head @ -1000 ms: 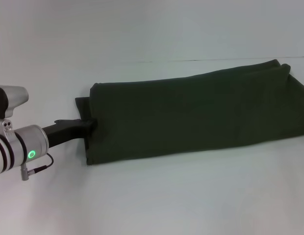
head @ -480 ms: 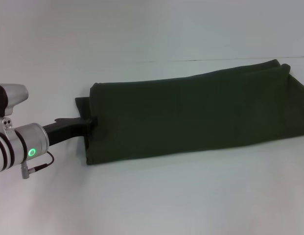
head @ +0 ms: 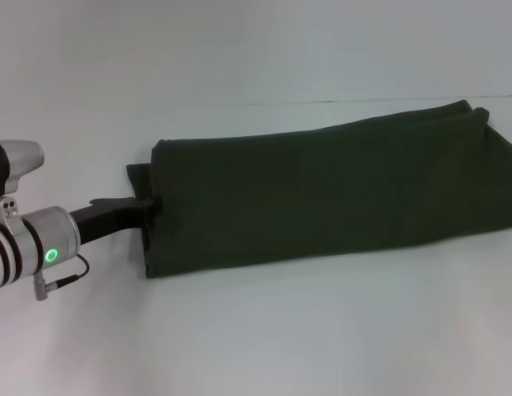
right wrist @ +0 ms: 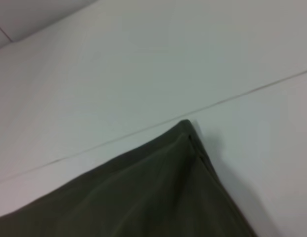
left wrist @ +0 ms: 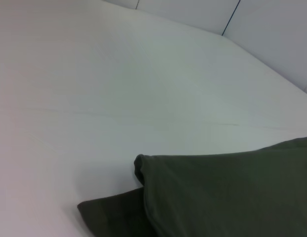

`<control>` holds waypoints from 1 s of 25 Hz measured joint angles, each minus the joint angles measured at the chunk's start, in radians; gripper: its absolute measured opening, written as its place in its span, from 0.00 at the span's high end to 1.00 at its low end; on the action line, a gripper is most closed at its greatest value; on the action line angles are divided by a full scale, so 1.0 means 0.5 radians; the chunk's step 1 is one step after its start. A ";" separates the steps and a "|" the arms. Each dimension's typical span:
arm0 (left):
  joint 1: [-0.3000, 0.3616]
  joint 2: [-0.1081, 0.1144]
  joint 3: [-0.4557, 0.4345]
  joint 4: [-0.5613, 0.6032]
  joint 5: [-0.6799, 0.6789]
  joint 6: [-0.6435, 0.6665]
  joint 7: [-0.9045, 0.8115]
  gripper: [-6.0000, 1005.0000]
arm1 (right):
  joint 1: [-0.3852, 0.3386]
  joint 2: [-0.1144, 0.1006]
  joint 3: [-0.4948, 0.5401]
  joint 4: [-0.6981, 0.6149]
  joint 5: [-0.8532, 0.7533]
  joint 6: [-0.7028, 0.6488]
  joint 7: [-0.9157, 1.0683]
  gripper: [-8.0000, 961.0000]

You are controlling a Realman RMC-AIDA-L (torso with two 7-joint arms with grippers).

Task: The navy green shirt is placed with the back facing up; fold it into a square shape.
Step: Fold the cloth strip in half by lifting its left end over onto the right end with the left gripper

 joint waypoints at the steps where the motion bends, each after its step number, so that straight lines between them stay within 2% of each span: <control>1: -0.001 0.000 0.000 0.001 0.000 0.000 -0.001 0.99 | 0.005 0.000 -0.013 0.022 -0.002 0.026 0.000 0.28; 8: -0.008 0.000 0.000 0.002 0.000 -0.002 -0.003 0.99 | 0.012 0.001 -0.076 0.114 -0.004 0.172 0.000 0.33; 25: -0.022 0.003 0.000 0.002 0.003 -0.003 -0.004 0.97 | -0.015 0.000 -0.077 0.164 0.005 0.183 -0.017 0.37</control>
